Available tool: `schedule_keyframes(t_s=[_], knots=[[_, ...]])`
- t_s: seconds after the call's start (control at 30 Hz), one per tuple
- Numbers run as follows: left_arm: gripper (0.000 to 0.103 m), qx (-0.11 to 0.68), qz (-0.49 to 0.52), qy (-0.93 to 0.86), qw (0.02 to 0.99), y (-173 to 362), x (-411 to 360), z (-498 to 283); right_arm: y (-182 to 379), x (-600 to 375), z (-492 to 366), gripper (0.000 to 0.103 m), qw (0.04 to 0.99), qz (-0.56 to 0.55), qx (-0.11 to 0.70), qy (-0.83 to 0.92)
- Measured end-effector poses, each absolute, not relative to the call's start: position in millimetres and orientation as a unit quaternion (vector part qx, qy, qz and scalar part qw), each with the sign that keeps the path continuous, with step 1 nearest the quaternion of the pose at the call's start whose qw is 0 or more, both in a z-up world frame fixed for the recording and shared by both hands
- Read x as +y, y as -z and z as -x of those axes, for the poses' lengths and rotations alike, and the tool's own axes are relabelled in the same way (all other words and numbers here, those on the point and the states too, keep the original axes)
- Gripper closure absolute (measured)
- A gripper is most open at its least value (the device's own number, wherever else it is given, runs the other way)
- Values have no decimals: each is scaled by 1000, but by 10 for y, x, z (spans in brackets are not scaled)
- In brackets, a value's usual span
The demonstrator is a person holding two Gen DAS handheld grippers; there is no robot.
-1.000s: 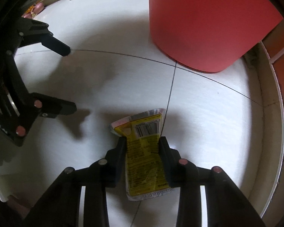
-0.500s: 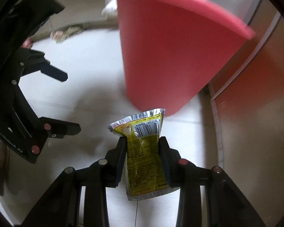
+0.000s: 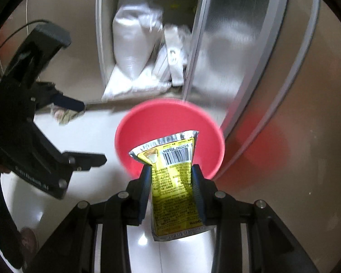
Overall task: Collect trash
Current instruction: 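Lift the yellow packet with the right tool over the red bucket, then open the right tool to drop the yellow packet into the bucket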
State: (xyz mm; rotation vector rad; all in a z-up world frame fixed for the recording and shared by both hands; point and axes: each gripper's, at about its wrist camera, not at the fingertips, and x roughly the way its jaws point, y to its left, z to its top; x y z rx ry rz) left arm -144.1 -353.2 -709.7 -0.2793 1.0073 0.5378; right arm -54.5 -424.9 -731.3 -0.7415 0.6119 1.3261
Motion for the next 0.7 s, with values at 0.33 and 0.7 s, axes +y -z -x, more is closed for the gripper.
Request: schedule_keyframes(t_s=[0.33,0.7], knots=[[0,462,163,-274,828,7391,-3106,1213,7299,-3621,88,70,673,316,273,-610],[0,474,183,-294,810,7873,-2931,1085,7695,-3371,-116,67,663,323,300,-605]])
